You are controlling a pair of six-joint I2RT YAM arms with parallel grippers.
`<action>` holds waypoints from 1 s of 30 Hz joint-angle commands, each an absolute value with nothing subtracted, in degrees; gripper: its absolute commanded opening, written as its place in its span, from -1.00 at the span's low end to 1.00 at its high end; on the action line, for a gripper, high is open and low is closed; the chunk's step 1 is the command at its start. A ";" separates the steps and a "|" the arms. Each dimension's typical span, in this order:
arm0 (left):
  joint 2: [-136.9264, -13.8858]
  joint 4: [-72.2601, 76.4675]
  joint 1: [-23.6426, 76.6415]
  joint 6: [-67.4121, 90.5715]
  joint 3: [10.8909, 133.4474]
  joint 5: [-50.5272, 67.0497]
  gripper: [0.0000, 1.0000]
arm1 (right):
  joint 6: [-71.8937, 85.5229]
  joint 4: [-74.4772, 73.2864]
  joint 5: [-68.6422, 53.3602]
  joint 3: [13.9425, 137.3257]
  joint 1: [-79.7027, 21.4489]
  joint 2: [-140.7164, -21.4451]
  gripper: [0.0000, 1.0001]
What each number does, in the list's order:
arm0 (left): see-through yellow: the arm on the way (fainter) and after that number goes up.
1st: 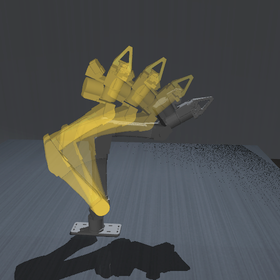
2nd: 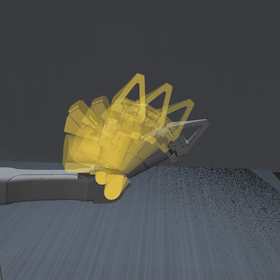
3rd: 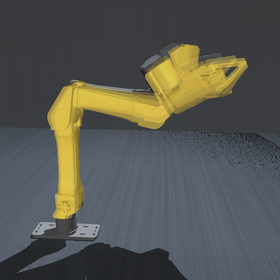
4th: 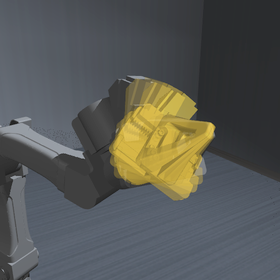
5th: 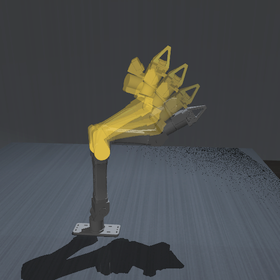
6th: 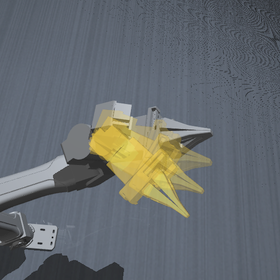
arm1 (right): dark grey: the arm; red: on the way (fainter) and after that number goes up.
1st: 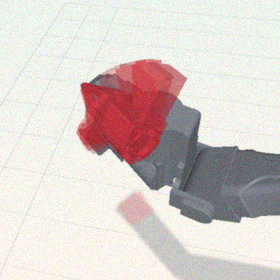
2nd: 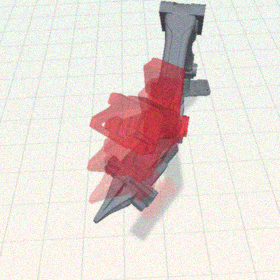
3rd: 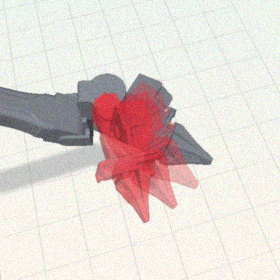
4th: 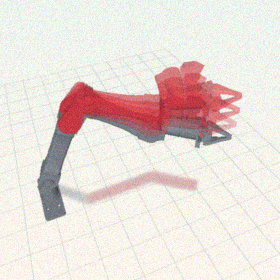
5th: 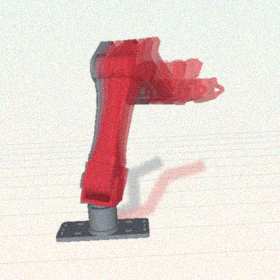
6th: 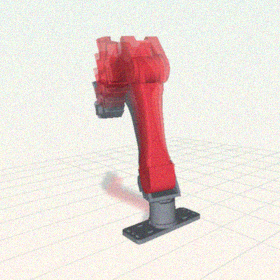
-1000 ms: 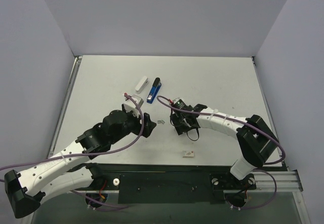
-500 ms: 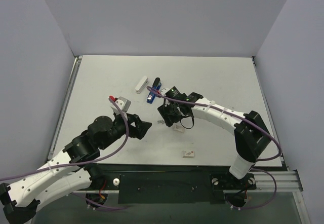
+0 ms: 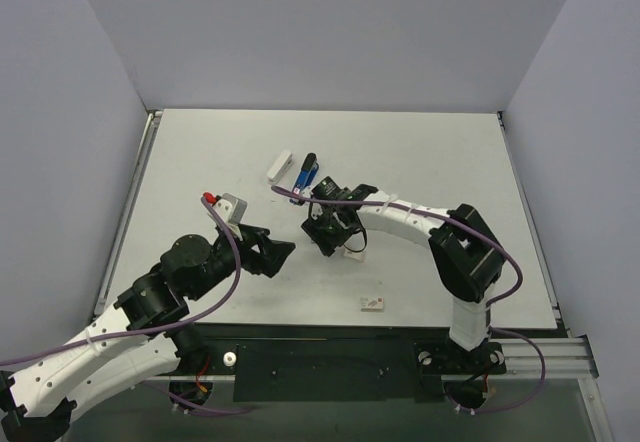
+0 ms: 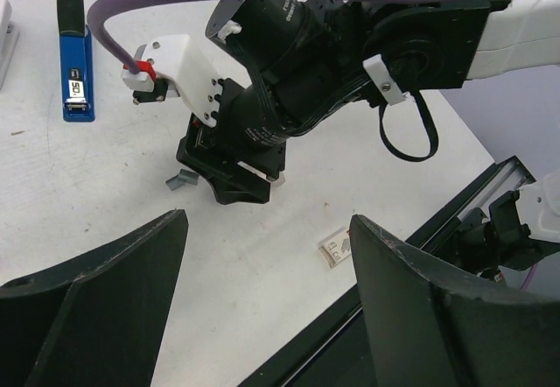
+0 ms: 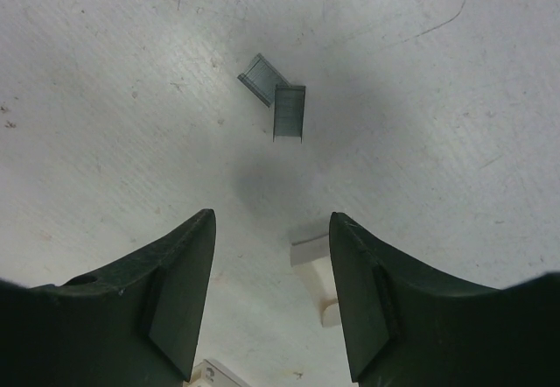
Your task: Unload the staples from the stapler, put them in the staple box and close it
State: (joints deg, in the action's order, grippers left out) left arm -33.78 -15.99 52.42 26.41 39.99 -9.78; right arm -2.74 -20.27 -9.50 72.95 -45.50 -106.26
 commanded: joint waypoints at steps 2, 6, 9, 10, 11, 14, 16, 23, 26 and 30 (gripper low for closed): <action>-32.78 -15.12 52.56 26.89 39.82 -9.58 0.70 | -3.34 -19.52 -8.35 75.76 -46.05 -109.33 0.00; -32.70 -15.47 52.56 26.72 40.08 -9.67 0.70 | -3.16 -17.59 -7.47 75.94 -45.97 -110.74 -0.01; -32.69 -15.47 52.56 26.63 40.08 -9.67 0.70 | -2.99 -17.05 -7.04 76.64 -45.97 -112.06 -0.02; -32.70 -15.56 52.56 26.63 40.08 -9.67 0.70 | -2.99 -16.96 -6.77 76.73 -45.97 -112.32 -0.02; -32.52 -15.56 52.56 26.63 40.17 -9.67 0.70 | -2.90 -16.70 -6.16 77.08 -45.97 -112.76 -0.02; -32.52 -15.56 52.56 26.54 39.90 -9.76 0.70 | -2.55 -16.44 -5.62 77.69 -45.97 -113.64 -0.03; -32.43 -15.64 52.56 26.54 39.99 -9.84 0.70 | -2.55 -16.35 -5.28 77.96 -45.88 -113.99 -0.07; -32.17 -16.17 52.56 26.37 40.17 -10.37 0.70 | -2.64 -16.08 -3.96 78.49 -45.97 -114.87 -0.17; -32.43 -16.17 52.56 26.28 40.25 -10.37 0.70 | -2.55 -16.17 -3.78 78.75 -45.97 -115.31 -0.20; -32.87 -16.17 52.56 26.10 40.34 -10.28 0.70 | -2.55 -16.17 -3.87 78.92 -45.97 -115.58 -0.28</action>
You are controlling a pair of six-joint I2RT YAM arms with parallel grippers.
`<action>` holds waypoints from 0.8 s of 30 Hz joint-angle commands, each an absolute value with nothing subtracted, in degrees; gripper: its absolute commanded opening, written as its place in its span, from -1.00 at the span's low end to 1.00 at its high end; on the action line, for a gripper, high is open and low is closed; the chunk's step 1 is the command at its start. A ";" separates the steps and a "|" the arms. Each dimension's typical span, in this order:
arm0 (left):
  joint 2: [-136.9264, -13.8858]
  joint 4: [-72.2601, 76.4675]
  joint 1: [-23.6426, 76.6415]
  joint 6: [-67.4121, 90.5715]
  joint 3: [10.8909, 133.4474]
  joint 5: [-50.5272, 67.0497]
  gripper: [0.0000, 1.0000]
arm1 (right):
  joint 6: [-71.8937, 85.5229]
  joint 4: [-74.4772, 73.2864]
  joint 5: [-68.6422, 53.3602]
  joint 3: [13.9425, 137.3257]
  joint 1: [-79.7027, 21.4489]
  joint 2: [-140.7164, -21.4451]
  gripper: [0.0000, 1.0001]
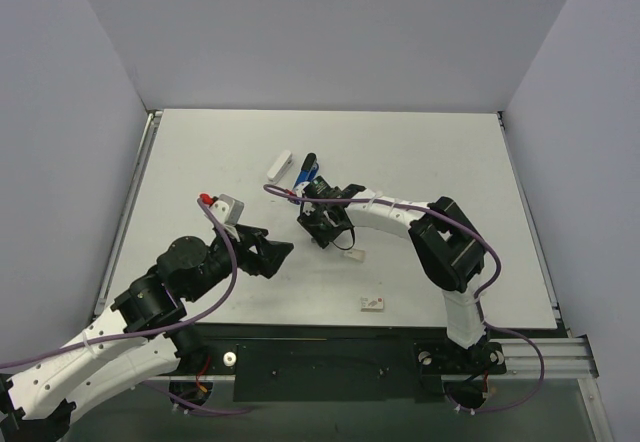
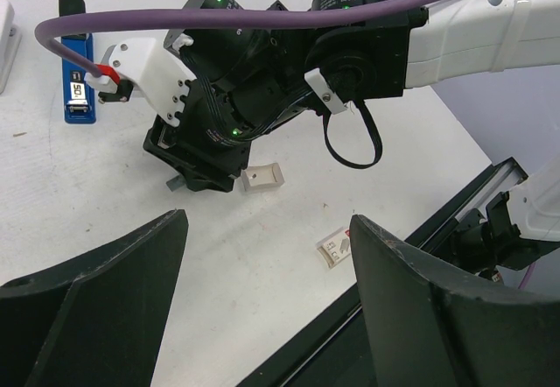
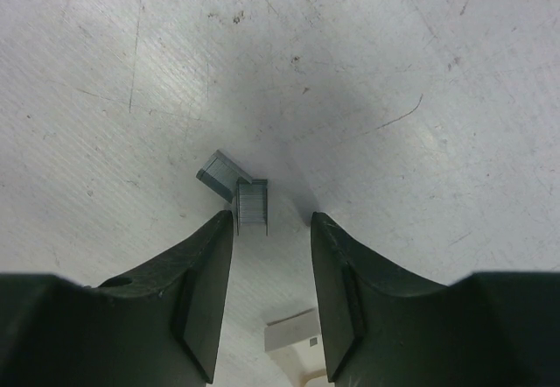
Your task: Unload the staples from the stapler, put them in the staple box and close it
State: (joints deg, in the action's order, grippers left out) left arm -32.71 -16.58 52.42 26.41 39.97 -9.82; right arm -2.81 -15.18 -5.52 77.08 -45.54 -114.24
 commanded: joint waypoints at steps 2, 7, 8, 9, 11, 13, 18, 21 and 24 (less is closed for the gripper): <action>-33.13 -16.26 52.56 26.02 40.52 -10.28 0.70 | -2.46 -16.17 -3.96 79.01 -45.97 -115.58 -0.34; -33.40 -16.08 52.56 26.01 40.69 -10.20 0.70 | -2.46 -16.17 -3.96 79.01 -46.23 -115.58 -0.56; -33.49 -16.08 52.56 26.02 40.69 -10.11 0.70 | -2.46 -16.17 -4.04 78.93 -46.32 -115.40 -0.56; -33.49 -16.00 52.56 26.02 40.78 -10.11 0.70 | -2.55 -16.17 -3.78 78.84 -46.41 -115.31 -0.59; -33.66 -15.91 52.56 26.02 40.69 -9.93 0.70 | -2.55 -16.17 -3.61 78.66 -46.49 -115.05 -0.65; -33.84 -15.91 52.56 26.02 40.69 -9.93 0.70 | -2.55 -16.26 -2.91 78.40 -46.67 -114.70 -0.72; -33.58 -15.73 52.56 26.19 40.61 -9.84 0.70 | -1.85 -15.73 1.74 76.99 -46.85 -112.24 -0.78; -33.66 -15.91 52.56 26.37 40.52 -9.84 0.70 | -0.27 -14.86 3.07 75.16 -47.11 -108.56 -0.81; -33.31 -16.26 52.56 26.37 40.61 -10.11 0.70 | 2.80 -14.50 4.48 73.83 -47.20 -104.17 -0.81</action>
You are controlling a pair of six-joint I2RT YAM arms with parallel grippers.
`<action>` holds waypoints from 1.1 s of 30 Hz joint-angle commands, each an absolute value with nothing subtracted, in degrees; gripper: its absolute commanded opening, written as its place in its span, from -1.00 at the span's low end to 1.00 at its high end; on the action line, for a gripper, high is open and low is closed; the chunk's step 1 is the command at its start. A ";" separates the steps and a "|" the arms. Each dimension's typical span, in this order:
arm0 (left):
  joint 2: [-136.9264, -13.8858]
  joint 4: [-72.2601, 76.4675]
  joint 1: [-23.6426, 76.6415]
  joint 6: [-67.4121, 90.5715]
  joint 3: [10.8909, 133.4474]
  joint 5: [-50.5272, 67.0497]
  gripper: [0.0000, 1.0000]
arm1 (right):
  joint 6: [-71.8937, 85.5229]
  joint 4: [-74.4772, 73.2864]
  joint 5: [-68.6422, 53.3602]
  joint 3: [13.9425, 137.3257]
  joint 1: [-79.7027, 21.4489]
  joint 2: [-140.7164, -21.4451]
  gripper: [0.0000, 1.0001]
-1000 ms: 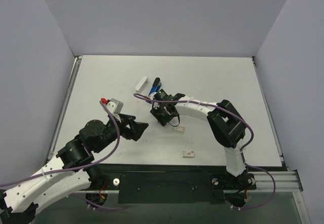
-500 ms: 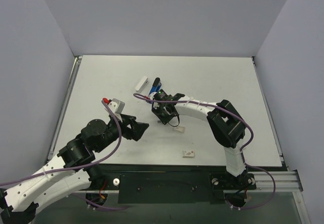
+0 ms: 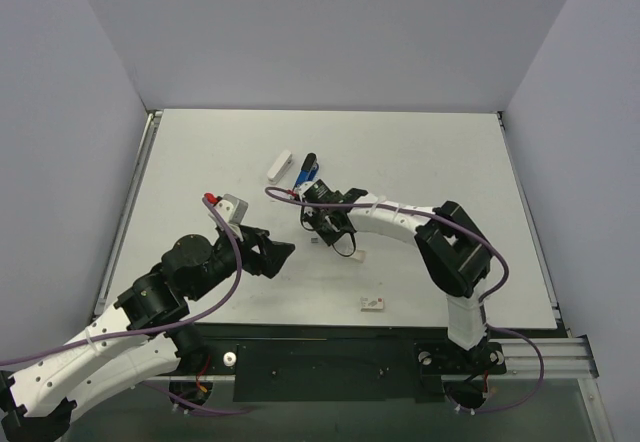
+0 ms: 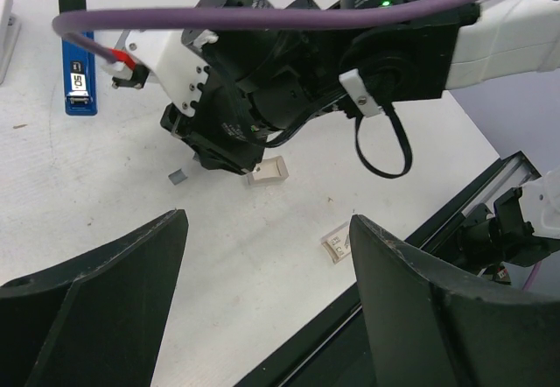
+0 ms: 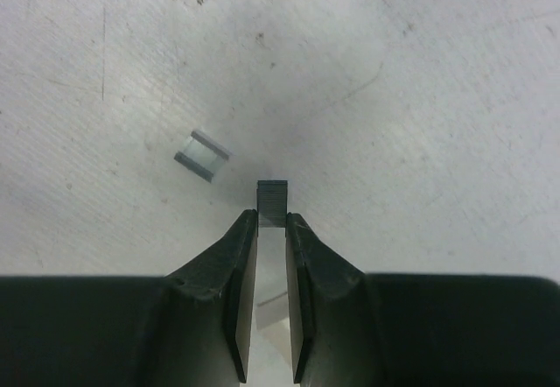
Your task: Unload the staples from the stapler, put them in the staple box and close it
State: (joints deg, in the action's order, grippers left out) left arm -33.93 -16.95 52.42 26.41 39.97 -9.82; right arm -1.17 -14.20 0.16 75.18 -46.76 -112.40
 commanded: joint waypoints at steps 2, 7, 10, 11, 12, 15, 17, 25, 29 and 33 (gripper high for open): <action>-33.14 -16.43 52.56 26.28 40.69 -10.28 0.70 | 4.73 -14.76 5.27 72.69 -47.20 -101.79 -0.82; -32.61 -17.05 52.56 26.19 41.22 -10.55 0.70 | 12.82 -15.47 8.34 68.65 -47.29 -95.28 -0.84; -32.34 -17.14 52.56 26.37 41.48 -10.55 0.70 | 20.19 -15.82 11.15 65.14 -47.29 -91.24 -0.82; -32.34 -17.23 52.56 26.28 41.57 -10.55 0.70 | 21.52 -15.91 11.60 64.43 -47.46 -90.45 -0.82; -32.34 -17.31 52.65 26.28 41.57 -10.55 0.70 | 24.49 -15.82 12.65 62.77 -47.46 -89.13 -0.82; -32.34 -17.49 52.56 26.28 41.92 -10.46 0.70 | 28.73 -15.03 15.19 60.04 -48.25 -87.28 -0.81; -32.34 -17.49 52.56 26.37 42.01 -10.46 0.70 | 31.54 -14.68 16.95 58.19 -48.78 -86.31 -0.81; -31.82 -17.58 52.56 26.72 41.75 -10.20 0.70 | 42.08 -11.60 19.60 51.95 -49.48 -85.69 -0.85; -31.82 -17.49 52.56 26.81 41.57 -10.11 0.70 | 45.78 -11.60 20.65 51.51 -50.10 -87.36 -0.87; -31.73 -17.49 52.56 26.72 41.49 -10.11 0.70 | 48.60 -11.34 21.62 51.33 -50.80 -88.68 -0.90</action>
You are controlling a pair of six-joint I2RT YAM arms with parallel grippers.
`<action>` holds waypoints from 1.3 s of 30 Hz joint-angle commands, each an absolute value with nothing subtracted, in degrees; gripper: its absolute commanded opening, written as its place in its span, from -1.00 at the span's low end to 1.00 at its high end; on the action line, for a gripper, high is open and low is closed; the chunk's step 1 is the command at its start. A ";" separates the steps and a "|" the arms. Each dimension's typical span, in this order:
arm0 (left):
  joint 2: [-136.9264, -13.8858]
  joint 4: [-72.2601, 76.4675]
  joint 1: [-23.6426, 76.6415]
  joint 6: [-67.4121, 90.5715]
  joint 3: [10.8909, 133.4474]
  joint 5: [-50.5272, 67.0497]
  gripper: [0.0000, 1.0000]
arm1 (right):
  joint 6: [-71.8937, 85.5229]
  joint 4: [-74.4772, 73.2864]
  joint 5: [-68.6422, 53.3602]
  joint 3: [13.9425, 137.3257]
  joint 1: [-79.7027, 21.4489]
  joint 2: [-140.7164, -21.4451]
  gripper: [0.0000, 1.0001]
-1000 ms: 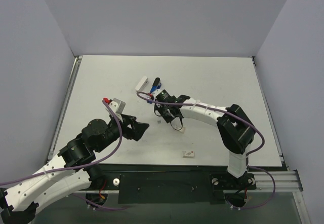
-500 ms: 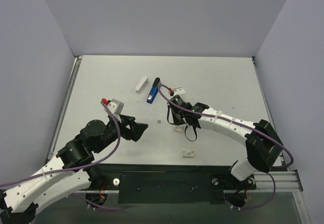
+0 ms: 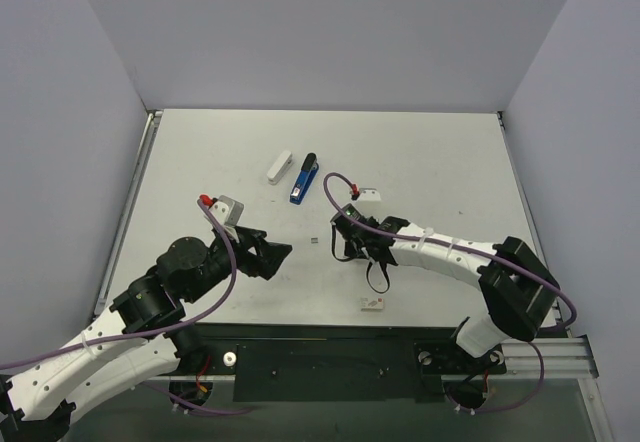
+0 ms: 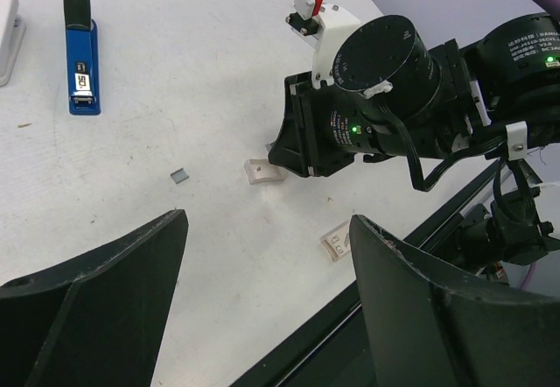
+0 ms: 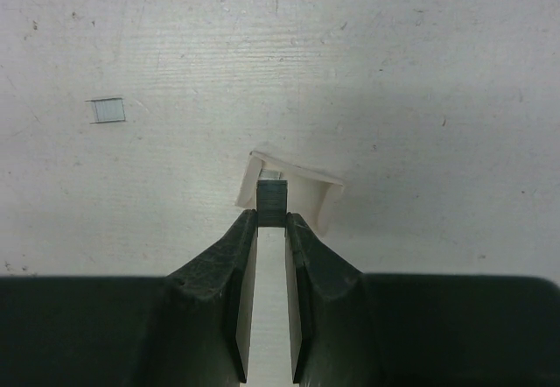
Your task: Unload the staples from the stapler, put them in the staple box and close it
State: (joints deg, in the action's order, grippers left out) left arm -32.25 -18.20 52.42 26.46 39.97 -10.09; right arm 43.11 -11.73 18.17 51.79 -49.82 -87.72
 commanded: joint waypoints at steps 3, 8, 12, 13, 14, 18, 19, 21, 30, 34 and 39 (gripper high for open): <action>-31.90 -17.58 52.56 26.81 41.31 -10.02 0.70 | 49.74 -10.81 21.18 51.59 -50.80 -89.56 -0.90; -31.73 -17.75 52.56 26.46 41.31 -10.19 0.70 | 51.50 -10.81 21.53 51.77 -50.80 -91.23 -0.92; -31.90 -17.75 52.56 26.37 41.48 -10.20 0.70 | 52.73 -10.81 22.06 51.59 -50.89 -91.67 -0.92; -31.82 -17.67 52.56 26.28 41.48 -10.11 0.70 | 52.82 -10.90 22.06 51.68 -50.89 -91.84 -0.91; -31.90 -17.67 52.56 26.28 41.57 -10.11 0.70 | 52.91 -10.99 22.15 51.68 -50.98 -92.02 -0.91; -32.17 -17.67 52.56 26.19 41.49 -10.11 0.70 | 53.61 -11.07 21.88 51.77 -50.89 -92.46 -0.90; -32.25 -17.67 52.56 26.19 41.57 -10.02 0.70 | 53.70 -11.07 21.97 51.77 -50.89 -92.72 -0.90; -32.26 -17.58 52.56 26.19 41.40 -10.02 0.70 | 53.88 -11.07 22.15 51.68 -50.89 -92.81 -0.89; -31.99 -17.67 52.56 26.28 41.22 -10.11 0.70 | 54.49 -11.16 22.59 51.68 -50.89 -93.69 -0.88; -32.08 -17.67 52.56 26.28 41.13 -10.20 0.70 | 54.75 -11.16 22.76 51.77 -50.89 -93.96 -0.83; -31.99 -17.75 52.56 26.19 41.22 -10.28 0.70 | 55.02 -11.16 22.67 51.77 -50.89 -94.04 -0.79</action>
